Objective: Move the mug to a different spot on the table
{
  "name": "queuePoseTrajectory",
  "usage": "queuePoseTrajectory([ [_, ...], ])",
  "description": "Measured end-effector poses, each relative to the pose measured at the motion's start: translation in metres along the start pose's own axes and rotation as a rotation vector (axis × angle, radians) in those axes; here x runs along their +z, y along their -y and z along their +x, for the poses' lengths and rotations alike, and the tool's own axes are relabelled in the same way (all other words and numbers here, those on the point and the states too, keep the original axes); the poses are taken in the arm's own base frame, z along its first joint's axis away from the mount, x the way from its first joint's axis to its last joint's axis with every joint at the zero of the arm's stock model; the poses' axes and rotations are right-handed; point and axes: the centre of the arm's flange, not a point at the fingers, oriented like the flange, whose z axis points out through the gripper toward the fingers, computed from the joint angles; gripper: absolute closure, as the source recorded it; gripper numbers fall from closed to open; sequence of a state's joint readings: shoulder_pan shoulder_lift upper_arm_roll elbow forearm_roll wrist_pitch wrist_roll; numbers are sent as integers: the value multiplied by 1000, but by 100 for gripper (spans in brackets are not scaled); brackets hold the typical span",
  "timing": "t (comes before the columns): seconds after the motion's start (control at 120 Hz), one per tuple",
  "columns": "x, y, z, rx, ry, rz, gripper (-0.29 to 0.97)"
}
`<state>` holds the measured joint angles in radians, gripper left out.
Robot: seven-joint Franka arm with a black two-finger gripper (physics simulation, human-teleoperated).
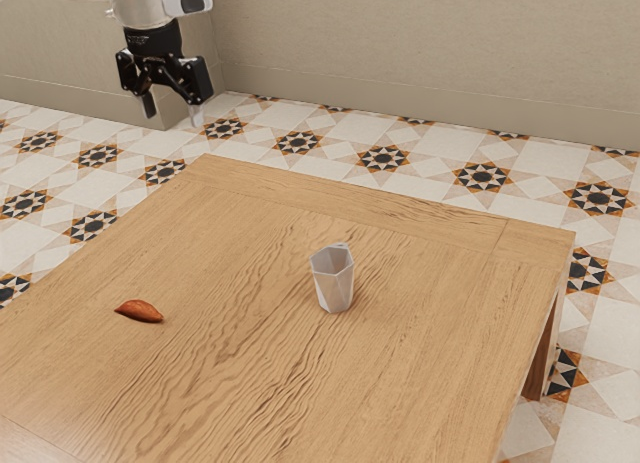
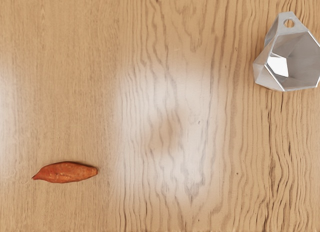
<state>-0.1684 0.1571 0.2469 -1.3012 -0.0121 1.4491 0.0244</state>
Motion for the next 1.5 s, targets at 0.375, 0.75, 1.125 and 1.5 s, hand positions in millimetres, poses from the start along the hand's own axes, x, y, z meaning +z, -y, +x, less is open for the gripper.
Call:
queuePoseTrajectory([
  [0.375, 34, -71, 52, 37, -65, -102, 0],
  [0.75, 154, -120, 144, -156, -9, -193, 0],
  [1.125, 260, -147, 158, -366, 147, -105, 0],
  [1.5, 291, -156, 168, -384, 105, -53, 0],
])
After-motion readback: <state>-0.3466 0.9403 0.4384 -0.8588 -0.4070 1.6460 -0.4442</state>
